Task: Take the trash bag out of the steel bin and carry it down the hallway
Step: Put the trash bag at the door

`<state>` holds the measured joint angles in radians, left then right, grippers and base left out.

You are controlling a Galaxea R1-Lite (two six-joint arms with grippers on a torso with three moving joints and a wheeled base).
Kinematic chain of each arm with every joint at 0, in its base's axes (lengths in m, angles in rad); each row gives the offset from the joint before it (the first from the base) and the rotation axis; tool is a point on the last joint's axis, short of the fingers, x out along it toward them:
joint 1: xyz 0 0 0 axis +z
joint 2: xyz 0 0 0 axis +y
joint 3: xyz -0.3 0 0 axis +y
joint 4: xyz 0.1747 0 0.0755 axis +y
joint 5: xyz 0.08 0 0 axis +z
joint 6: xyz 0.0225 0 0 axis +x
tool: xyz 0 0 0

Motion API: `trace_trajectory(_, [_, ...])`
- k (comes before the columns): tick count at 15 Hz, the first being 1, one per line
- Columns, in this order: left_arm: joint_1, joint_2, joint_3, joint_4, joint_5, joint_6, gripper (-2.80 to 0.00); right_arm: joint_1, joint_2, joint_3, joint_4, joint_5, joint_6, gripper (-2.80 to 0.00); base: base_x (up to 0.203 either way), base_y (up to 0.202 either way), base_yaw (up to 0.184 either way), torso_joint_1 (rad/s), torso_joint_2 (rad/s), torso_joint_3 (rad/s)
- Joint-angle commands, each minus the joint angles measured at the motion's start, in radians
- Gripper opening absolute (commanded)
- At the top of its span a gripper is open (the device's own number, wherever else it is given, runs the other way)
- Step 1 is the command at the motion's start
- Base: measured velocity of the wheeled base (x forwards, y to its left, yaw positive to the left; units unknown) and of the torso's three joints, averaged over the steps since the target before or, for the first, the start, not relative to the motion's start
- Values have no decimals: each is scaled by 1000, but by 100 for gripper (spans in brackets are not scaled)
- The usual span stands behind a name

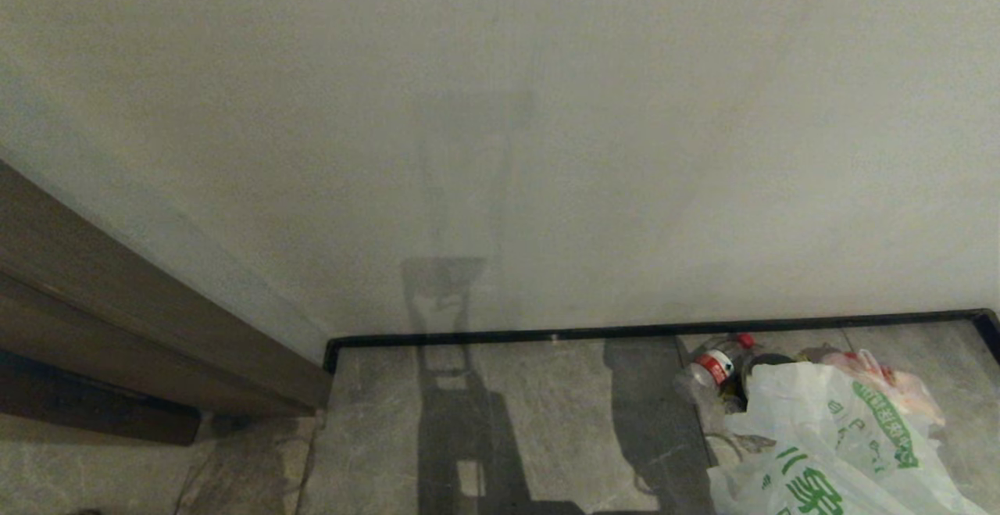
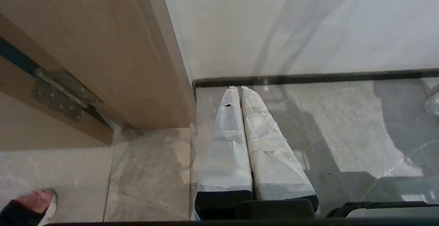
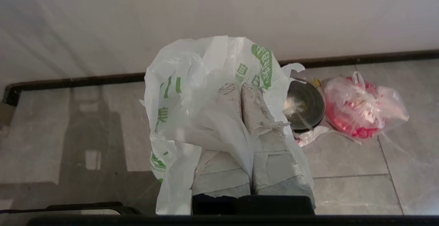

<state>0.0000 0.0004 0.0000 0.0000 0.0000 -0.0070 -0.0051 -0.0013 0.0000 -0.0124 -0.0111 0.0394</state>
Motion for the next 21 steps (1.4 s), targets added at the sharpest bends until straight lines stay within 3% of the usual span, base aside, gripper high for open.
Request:
trace_trajectory(1, [0, 0, 0, 0, 0, -1, -280, -1, 0, 2, -1, 0, -1, -280, 0, 0, 0, 2, 0, -193])
trace_trajectory(6, [0, 0, 0, 0, 0, 4, -280, 0, 0, -5, 2, 5, -33, -280, 0, 0, 0, 2, 3, -150])
trace_trajectory(8, [0, 0, 0, 0, 0, 4, -280, 0, 49, -113, 40, 10, -31, -280, 0, 0, 0, 1, 1, -18])
trace_trajectory(9, [0, 0, 0, 0, 0, 4, -280, 1, 109, -231, 88, 15, -29, -280, 0, 0, 0, 0, 0, 0])
trace_trajectory(12, [0, 0, 0, 0, 0, 4, -280, 1, 374, -630, 341, 56, -28, -280, 0, 0, 0, 0, 0, 0])
trace_trajectory(14, [0, 0, 0, 0, 0, 4, -280, 3, 580, -789, 516, 81, -53, -280, 0, 0, 0, 0, 0, 0])
trace_trajectory(18, [0, 0, 0, 0, 0, 4, -280, 4, 980, -946, 629, 82, -91, -280, 0, 0, 0, 0, 0, 0])
trace_trajectory(21, [0, 0, 0, 0, 0, 4, -280, 17, 1213, -992, 605, 1, -99, -280, 0, 0, 0, 0, 0, 0])
